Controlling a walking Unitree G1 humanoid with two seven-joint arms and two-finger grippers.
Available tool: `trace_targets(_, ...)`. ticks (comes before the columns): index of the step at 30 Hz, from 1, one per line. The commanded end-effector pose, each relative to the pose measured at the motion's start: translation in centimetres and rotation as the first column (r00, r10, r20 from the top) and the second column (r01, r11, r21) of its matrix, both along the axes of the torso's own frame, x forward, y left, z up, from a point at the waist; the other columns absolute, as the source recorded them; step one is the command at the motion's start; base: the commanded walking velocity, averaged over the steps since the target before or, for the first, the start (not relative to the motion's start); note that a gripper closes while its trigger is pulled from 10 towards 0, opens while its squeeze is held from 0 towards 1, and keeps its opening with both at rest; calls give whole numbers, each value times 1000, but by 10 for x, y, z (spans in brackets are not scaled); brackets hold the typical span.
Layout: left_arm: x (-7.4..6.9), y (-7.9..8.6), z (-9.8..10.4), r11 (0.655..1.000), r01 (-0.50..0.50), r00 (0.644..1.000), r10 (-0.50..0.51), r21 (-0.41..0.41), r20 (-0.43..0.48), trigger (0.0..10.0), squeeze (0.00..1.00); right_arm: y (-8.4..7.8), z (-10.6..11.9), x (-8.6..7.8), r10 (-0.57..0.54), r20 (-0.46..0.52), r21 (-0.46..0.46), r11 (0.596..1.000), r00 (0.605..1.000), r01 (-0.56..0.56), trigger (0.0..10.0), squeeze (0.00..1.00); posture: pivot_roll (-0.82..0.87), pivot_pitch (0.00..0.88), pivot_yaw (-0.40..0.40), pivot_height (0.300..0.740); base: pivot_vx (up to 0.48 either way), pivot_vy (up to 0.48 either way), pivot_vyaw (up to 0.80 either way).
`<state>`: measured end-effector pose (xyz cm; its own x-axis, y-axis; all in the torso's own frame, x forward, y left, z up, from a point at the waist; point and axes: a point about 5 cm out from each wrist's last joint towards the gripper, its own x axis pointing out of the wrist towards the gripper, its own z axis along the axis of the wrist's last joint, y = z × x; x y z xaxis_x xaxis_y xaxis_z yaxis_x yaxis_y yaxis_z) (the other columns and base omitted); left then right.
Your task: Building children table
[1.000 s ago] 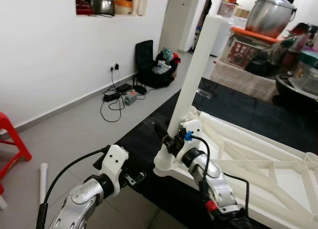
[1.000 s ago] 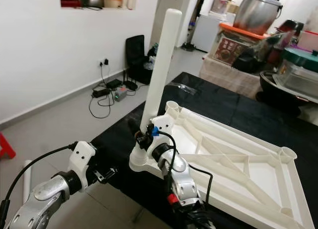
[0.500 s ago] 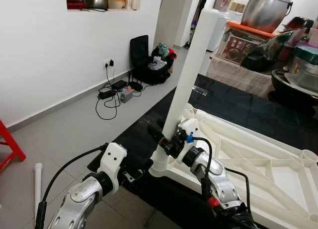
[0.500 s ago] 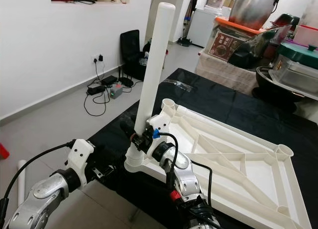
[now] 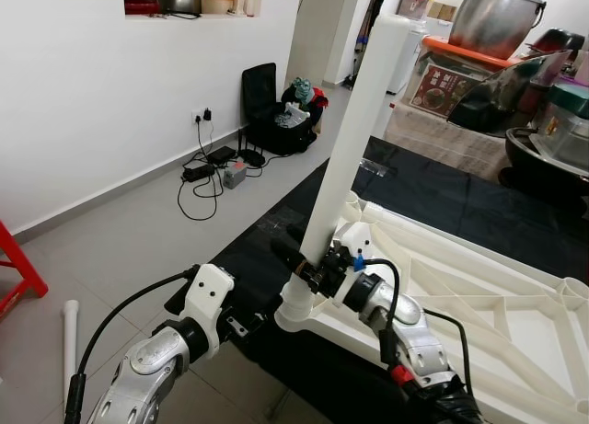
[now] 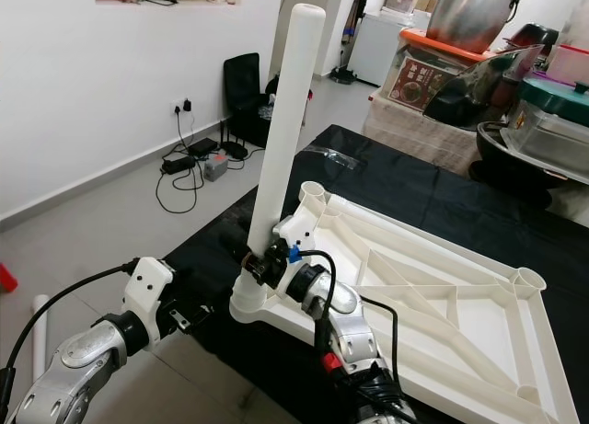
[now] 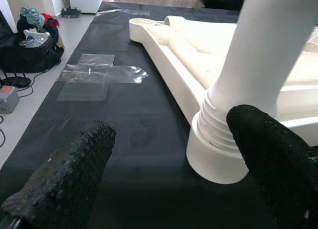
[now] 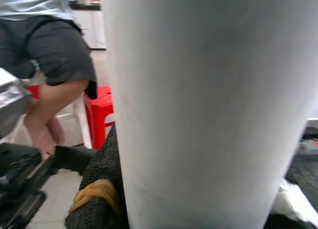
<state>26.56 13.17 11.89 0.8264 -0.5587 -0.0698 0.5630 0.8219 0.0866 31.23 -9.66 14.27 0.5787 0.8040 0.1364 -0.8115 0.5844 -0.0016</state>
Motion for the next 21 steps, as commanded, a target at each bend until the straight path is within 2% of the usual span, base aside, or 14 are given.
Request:
trace_targets(1,-1,-1,-3,1000,0,1000,0,-4,-10,10000,0,5,-32,-10,76,-119,-76,993,990,-86,0,0,150,0,-187,740,0,0,0)
trace_targets(12,-1,-1,-3,1000,-6,1000,6,-5,-11,10000,0,6,-31,-7,61,-101,-93,993,993,-70,0,0,152,0,-187,740,0,0,0)
trace_targets(14,-1,-1,-3,1000,-6,1000,6,-5,-12,10000,0,3,-37,-2,-34,-114,-153,988,993,16,0,0,149,0,-186,740,0,0,0)
trace_targets(15,-1,-1,-3,1000,-6,1000,6,-5,-12,10000,0,3,-37,-2,-34,-114,-153,988,993,16,0,0,149,0,-186,740,0,0,0)
trace_targets(16,-1,-1,-3,1000,-6,1000,6,-6,-12,10000,0,0,-41,1,-103,-123,-177,981,987,80,0,0,146,0,-185,740,0,0,0)
trace_targets(17,-1,-1,-3,1000,-6,1000,6,-6,-12,10000,0,0,-41,1,-103,-123,-177,981,987,80,0,0,146,0,-185,740,0,0,0)
trace_targets(18,-1,-1,-3,1000,-8,1000,8,-7,-12,10000,0,-6,-46,7,-238,-149,-199,958,960,207,0,0,146,0,-186,740,0,0,0)
trace_targets(19,-1,-1,-3,1000,-9,1000,9,-8,-12,10000,0,-12,-51,11,-358,-182,-232,921,916,313,0,0,142,0,-184,740,0,0,0)
trace_targets(20,-1,-1,-3,1000,-9,1000,9,-8,-12,10000,0,-12,-51,11,-358,-182,-232,921,916,313,0,0,142,0,-184,740,0,0,0)
trace_targets(21,-1,-1,-3,1000,-10,1000,10,-9,-12,10000,0,-17,-55,13,-433,-201,-259,888,878,379,0,0,142,0,-184,740,0,0,0)
